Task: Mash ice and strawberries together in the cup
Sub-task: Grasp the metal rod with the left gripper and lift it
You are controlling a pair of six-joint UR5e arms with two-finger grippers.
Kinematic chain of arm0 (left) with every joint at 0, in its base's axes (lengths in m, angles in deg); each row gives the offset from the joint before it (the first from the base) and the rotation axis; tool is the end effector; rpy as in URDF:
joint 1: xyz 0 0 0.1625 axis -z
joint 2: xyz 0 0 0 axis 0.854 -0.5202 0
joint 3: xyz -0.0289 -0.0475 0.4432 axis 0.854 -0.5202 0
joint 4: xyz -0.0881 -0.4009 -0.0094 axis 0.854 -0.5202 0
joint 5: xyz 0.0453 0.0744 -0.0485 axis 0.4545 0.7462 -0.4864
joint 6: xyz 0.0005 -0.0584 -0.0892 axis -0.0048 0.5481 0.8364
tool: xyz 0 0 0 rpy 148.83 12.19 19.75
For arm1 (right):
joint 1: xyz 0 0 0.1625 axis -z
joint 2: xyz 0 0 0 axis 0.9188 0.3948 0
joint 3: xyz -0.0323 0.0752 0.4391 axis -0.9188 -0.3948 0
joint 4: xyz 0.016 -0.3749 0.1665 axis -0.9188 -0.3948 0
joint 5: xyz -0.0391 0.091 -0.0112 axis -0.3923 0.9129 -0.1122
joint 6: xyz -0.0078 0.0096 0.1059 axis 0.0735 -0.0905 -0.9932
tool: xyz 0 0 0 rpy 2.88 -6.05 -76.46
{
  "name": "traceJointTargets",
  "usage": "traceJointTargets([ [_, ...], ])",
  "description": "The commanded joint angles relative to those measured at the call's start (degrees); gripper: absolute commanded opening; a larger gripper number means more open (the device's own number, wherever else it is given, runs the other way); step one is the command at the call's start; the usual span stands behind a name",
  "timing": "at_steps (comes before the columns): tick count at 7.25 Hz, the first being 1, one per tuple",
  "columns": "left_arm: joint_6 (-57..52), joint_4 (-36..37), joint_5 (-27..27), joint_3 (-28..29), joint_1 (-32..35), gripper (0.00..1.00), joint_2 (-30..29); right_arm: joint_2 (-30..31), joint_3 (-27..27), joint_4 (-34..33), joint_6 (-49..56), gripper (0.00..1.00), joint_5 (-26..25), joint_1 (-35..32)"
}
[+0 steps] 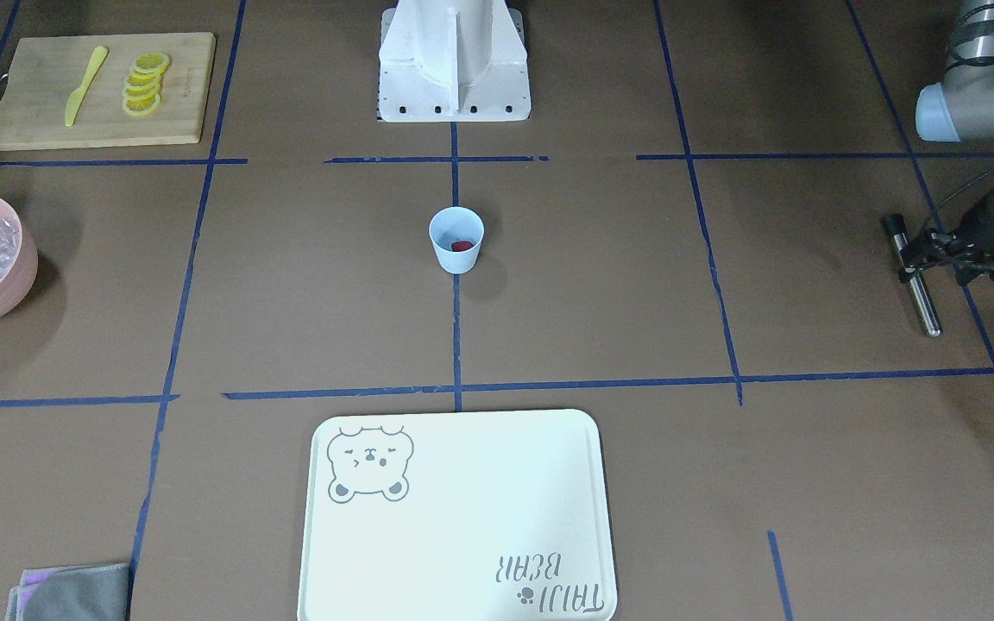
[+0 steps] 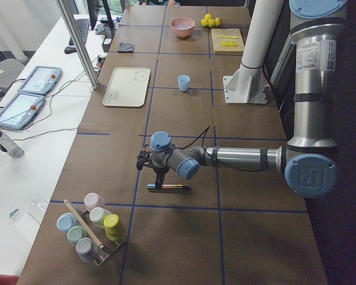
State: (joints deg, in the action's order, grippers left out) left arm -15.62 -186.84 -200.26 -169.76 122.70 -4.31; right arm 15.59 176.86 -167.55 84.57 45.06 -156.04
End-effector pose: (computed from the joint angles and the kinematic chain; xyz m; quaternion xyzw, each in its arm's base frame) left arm 0.1532 -0.4726 0.6819 0.0575 0.3889 0.0139 0.9194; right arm 0.0547 -0.4470 0.6398 0.0127 -0.3682 -0.0406 0.9288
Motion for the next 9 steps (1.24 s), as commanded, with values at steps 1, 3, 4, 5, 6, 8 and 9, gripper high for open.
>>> traceJointTargets([
  [1, 1.81, -0.82, 0.07, 2.46, -0.15, 0.85, -2.21, -0.01, 0.00, 0.00, 0.07, 0.99, 0.00, 0.00],
  [3, 1.55, -0.91, 0.25, 5.02, -0.33, 0.81, -3.98, 0.08, 0.00, 0.00, 0.07, 0.99, -0.09, 0.00],
  [4, 1.29, -1.26, 0.25, 6.15, -1.02, 0.81, -4.07, -0.01, 0.00, 0.00, 0.07, 0.99, -0.09, 0.00],
  [5, 1.11, -1.26, 0.25, 6.25, -1.12, 0.81, -4.08, -0.01, 0.00, 0.00, 0.07, 0.99, -0.09, 0.00],
  [6, 1.11, -1.26, 0.25, 6.34, -1.12, 0.80, -4.08, -0.01, 0.00, 0.00, 0.07, 0.99, -0.09, 0.00],
  [8, 0.85, -1.35, 0.16, 6.34, -1.12, 0.76, -3.90, -0.10, 0.00, 0.00, 0.07, 0.99, -0.88, 0.00],
  [9, 0.85, -1.35, 0.25, 6.34, -1.12, 0.74, -3.64, -0.10, 0.00, 0.00, 0.07, 1.00, -0.88, 0.00],
])
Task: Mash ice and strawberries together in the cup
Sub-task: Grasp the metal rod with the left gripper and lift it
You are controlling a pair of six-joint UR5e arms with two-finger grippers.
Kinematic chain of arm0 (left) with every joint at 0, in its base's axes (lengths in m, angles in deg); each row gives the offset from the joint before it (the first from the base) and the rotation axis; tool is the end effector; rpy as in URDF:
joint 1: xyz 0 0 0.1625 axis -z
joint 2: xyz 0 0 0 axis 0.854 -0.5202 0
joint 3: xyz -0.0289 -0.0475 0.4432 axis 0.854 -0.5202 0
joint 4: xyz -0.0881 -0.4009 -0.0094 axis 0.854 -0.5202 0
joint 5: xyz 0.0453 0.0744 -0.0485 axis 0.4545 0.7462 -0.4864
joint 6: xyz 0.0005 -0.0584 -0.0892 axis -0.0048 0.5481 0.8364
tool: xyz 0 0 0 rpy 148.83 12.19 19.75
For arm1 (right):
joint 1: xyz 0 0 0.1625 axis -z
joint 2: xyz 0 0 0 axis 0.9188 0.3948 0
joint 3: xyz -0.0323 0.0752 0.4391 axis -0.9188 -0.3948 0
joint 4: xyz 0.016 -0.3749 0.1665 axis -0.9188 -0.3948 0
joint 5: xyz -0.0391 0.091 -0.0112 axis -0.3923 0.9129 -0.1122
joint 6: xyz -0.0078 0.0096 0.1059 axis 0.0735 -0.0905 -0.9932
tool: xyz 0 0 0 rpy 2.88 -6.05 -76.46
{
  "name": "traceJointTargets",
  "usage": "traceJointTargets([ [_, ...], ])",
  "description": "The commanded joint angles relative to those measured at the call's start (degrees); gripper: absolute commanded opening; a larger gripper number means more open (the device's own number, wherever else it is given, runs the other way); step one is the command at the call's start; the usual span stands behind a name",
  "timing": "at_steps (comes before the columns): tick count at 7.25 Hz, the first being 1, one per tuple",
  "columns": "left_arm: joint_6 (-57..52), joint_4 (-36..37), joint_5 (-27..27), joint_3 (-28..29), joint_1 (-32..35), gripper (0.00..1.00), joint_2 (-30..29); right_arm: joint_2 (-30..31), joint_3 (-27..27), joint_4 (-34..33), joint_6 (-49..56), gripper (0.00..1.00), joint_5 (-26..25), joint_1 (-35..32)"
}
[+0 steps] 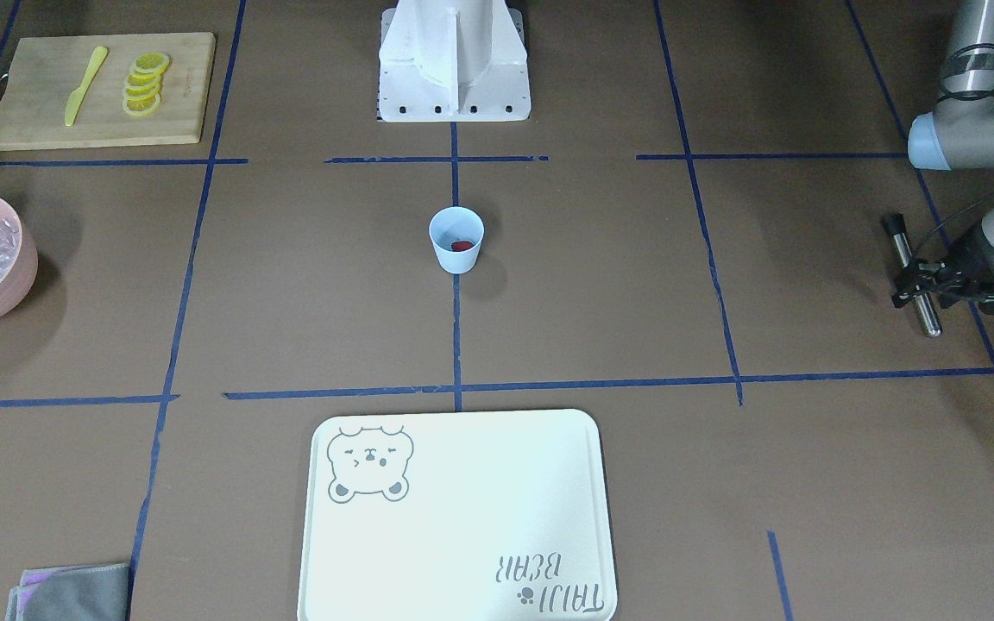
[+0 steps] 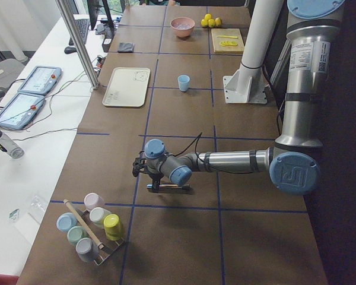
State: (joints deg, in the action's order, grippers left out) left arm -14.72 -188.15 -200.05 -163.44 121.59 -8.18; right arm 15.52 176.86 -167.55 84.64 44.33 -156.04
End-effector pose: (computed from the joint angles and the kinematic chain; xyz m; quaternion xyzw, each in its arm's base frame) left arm 0.1744 -0.4940 0.7015 0.0435 0.3844 0.0119 0.9220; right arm 0.0557 -0.4476 0.6401 0.0133 -0.3623 -0.0415 0.9310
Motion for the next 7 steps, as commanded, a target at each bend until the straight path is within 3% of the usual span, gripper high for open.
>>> traceJointTargets([
  [1, -0.05, -0.03, 0.04, 0.02, 0.00, 0.74, 0.41, -0.12, 0.00, 0.00, -0.17, 0.99, -0.15, 0.00],
  [4, -0.14, -0.12, 0.04, 0.29, 0.00, 0.69, 0.76, -0.21, 0.00, 0.00, -0.18, 0.99, -0.15, 0.00],
  [5, -0.06, -0.21, 0.04, 0.29, 0.00, 0.50, 0.85, -0.29, 0.00, 0.00, -0.18, 0.99, -0.15, 0.00],
  [6, -0.14, -0.29, 0.04, 0.29, 0.00, 0.15, 0.94, -0.38, 0.00, 0.00, -0.35, 1.00, -0.15, 0.00],
  [7, -0.14, -0.12, 0.12, 0.29, 0.00, 0.05, 0.94, -0.56, 0.00, 0.00, -0.35, 0.99, -0.15, 0.00],
])
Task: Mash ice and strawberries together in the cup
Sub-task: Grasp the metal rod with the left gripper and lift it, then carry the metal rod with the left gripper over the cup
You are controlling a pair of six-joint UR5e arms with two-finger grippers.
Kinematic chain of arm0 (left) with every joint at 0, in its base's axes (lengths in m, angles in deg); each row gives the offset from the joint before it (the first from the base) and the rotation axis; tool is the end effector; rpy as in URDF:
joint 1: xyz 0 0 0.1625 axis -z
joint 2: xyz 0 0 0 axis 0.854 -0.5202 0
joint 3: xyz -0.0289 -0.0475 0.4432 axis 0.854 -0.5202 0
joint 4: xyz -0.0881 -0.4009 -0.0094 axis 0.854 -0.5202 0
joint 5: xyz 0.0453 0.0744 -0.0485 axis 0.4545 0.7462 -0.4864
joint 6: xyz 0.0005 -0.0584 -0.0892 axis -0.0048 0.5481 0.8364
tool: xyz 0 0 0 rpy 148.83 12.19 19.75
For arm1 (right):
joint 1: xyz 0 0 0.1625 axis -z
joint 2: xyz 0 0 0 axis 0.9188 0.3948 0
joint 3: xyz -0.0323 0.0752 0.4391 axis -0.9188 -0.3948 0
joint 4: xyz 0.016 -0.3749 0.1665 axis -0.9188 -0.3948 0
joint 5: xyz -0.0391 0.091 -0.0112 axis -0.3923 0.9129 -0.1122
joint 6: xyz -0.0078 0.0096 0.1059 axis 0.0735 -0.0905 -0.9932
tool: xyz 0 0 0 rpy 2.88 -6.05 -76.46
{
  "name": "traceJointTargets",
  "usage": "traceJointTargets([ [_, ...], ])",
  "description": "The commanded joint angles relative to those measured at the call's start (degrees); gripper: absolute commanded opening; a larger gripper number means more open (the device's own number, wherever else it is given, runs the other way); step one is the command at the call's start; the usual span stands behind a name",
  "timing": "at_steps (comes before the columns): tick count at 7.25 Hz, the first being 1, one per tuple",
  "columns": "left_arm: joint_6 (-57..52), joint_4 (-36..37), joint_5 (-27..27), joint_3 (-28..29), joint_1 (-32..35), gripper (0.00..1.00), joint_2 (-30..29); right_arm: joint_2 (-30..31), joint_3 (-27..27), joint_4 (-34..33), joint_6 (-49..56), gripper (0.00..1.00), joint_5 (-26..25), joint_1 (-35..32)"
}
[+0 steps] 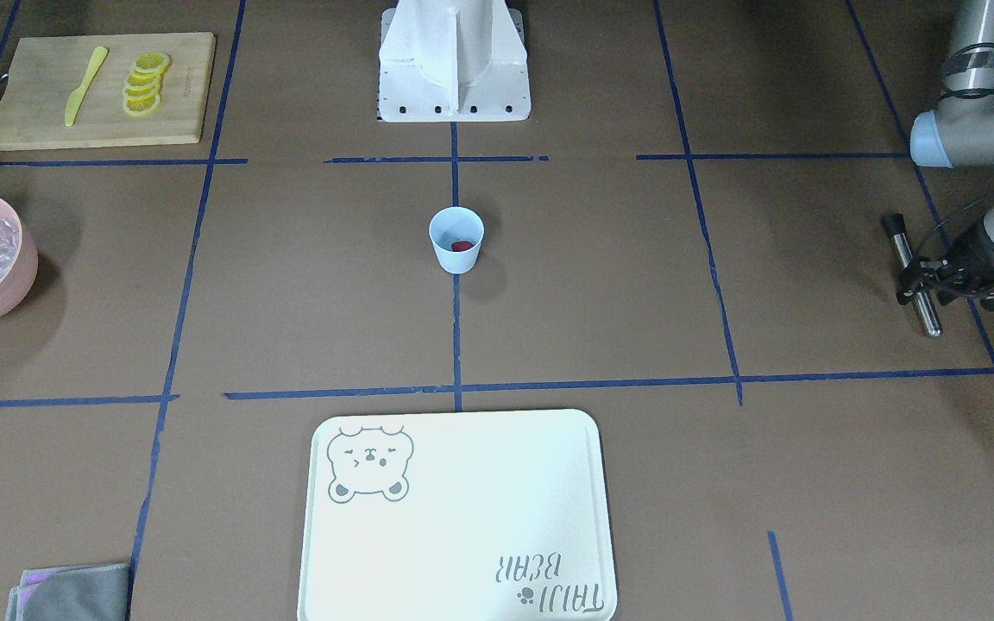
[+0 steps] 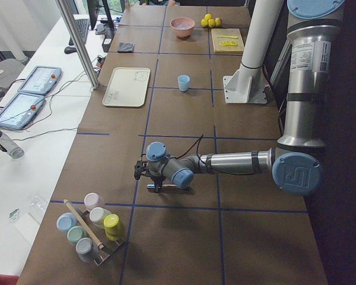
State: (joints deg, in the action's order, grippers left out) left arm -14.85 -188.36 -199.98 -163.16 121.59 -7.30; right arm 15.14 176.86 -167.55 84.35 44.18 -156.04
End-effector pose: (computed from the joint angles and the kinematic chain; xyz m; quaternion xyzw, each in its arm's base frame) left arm 0.1704 -0.4863 0.7115 0.0374 0.3805 0.0101 0.9240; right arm 0.0559 -0.4508 0.6374 0.0154 -0.3610 -0.0403 0.9316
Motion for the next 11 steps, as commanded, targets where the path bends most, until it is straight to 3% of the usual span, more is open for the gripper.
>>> traceJointTargets([
  [1, -0.11, 0.09, 0.15, -0.25, 0.00, 0.00, 0.06, -0.27, 0.00, 0.00, -0.24, 0.99, 0.00, 0.00],
  [4, -14.02, -0.08, 0.23, -6.29, 1.75, 0.00, -1.26, -0.53, 0.00, 0.00, -0.24, 0.99, 0.00, 0.00],
  [6, -25.80, -0.17, -0.03, -10.35, 2.98, 0.01, -7.55, -0.53, -0.09, -0.09, -0.24, 0.99, 0.00, 0.00],
  [8, -25.42, -2.70, -0.47, -14.65, 2.81, 0.02, -15.02, -0.44, -0.18, -0.09, -0.33, 0.99, 0.00, 0.00],
  [9, -25.33, -7.94, -0.47, -14.84, 2.55, 0.00, -17.67, -0.36, -0.35, -0.09, -0.41, 0.99, 0.00, 0.00],
  [11, -22.44, -12.46, -0.38, -15.11, -2.43, 0.00, -24.78, -0.44, 0.00, -0.09, -0.59, 0.99, 0.26, 0.09],
])
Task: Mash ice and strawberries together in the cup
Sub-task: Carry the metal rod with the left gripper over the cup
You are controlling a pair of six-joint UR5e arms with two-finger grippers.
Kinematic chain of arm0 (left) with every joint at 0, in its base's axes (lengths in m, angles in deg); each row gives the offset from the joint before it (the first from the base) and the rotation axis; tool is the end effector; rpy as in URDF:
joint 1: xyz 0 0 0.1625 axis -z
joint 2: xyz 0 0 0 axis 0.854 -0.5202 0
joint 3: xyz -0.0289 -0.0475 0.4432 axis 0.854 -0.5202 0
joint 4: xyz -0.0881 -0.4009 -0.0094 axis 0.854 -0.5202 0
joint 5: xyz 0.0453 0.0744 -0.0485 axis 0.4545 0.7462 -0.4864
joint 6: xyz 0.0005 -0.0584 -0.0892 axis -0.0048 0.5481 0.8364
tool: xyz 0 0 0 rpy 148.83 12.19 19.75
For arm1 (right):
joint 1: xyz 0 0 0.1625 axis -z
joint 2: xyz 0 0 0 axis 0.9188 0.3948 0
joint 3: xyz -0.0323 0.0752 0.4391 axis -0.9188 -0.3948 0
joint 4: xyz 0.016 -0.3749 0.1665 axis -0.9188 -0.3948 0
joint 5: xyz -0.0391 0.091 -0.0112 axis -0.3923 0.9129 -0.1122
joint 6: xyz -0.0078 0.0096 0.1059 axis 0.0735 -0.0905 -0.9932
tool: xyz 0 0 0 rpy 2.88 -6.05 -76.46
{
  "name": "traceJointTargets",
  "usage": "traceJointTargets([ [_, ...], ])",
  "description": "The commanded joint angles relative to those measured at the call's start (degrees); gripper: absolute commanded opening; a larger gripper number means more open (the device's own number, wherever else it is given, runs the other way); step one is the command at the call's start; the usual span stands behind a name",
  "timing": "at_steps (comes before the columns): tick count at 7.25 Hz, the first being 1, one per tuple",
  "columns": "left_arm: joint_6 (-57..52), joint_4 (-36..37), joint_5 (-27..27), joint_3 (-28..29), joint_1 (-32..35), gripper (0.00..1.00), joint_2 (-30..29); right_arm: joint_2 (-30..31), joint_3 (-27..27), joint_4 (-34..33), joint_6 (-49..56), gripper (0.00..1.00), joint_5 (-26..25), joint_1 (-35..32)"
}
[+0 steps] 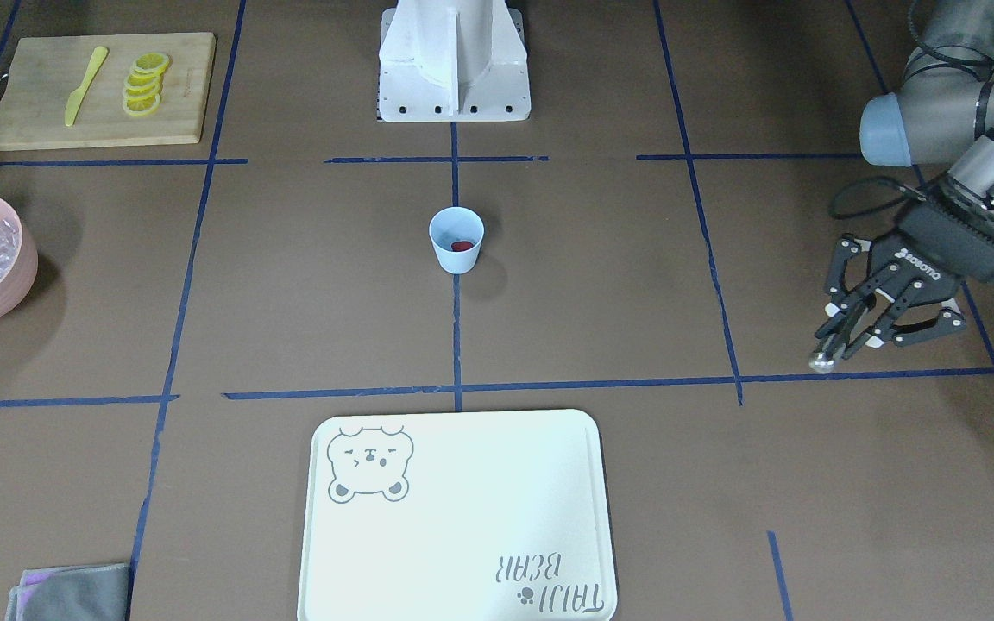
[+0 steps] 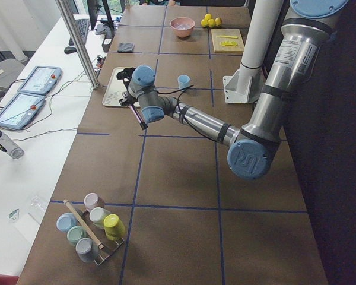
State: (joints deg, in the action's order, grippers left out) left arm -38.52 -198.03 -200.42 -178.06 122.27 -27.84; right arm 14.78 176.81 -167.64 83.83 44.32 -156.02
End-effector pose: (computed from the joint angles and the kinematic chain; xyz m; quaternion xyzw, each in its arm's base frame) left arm 0.2145 -0.5873 0.3486 0.4497 0.4261 0.2864 0.7309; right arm 0.0555 -0.4536 0.6349 0.0155 -0.3622 -0.0369 0.9312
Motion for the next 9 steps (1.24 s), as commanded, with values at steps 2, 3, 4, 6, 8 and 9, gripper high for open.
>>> traceJointTargets([
  [2, 0.81, -8.83, 0.50, 0.48, -9.19, 0.00, -9.54, -0.17, 0.58, 0.00, -0.07, 0.99, 0.21, 0.07],
  [3, 0.98, -17.84, 2.50, 1.79, -10.87, 0.00, -9.81, -0.26, 0.58, 0.00, -0.07, 1.00, 0.21, 0.07],
  [4, 1.33, -22.80, 6.61, 1.89, -13.67, 0.00, -10.25, -0.26, 0.58, 0.00, -0.07, 0.99, 0.21, 0.07],
  [6, 1.42, -35.36, 19.08, 2.33, -20.96, 0.00, -10.08, -0.26, 0.40, 0.00, 0.10, 1.00, 0.13, 0.07],
  [8, 5.45, -46.08, 27.85, 3.47, -27.80, 0.00, -9.82, -0.34, 0.32, 0.00, 0.10, 1.00, 0.04, 0.07],
  [9, 5.29, -51.01, 32.88, 5.74, -33.15, 0.00, -9.47, -0.26, 0.23, 0.00, 0.10, 0.99, 0.04, 0.07],
])
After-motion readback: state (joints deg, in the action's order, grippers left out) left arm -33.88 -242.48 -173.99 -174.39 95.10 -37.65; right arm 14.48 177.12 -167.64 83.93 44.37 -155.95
